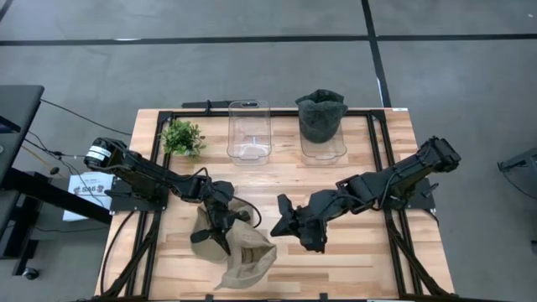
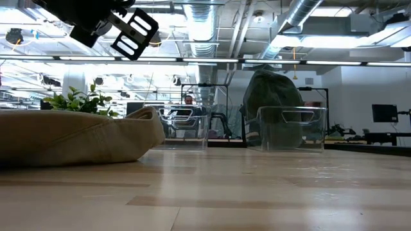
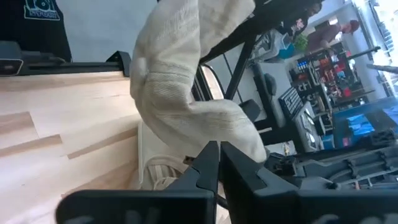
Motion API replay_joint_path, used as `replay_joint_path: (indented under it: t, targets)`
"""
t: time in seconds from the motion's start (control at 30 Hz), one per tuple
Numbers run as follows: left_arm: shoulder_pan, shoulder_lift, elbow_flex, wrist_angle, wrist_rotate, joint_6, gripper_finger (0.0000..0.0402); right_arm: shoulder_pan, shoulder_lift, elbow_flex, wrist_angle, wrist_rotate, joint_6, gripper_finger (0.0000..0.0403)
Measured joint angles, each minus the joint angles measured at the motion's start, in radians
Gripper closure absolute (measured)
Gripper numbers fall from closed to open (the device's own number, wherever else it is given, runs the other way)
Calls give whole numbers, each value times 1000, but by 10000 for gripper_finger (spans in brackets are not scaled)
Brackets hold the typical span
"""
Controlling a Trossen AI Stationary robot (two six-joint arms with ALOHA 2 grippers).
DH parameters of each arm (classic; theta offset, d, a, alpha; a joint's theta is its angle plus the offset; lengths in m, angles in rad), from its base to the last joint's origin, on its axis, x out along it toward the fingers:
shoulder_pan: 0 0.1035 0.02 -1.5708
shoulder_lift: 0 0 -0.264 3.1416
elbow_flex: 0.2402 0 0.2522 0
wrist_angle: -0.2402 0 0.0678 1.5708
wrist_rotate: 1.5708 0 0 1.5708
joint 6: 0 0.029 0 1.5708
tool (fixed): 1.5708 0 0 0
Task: Pick & Place hat
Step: Put the right brown cap into the left transparent bin
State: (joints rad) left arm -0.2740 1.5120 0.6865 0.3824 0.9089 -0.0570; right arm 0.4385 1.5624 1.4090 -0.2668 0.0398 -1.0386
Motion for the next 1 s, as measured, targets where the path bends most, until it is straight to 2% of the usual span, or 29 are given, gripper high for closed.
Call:
replay_joint_path:
  t: [0.2,0.37,0.6,0.77,1.0]
  targets:
    - [-1,0,0,0,0,0,376,38,-18,3,6,50,44,333]
    - [-2,0,0,0,0,16,376,58,-20,3,5,28,115,271]
    - [-1,0,0,0,0,34,376,82,0,2,15,1,115,202]
    - [-1,0,0,0,-6,34,376,63,23,1,46,-65,105,190]
    - [-1,0,0,0,-26,31,376,41,86,1,98,-79,47,206]
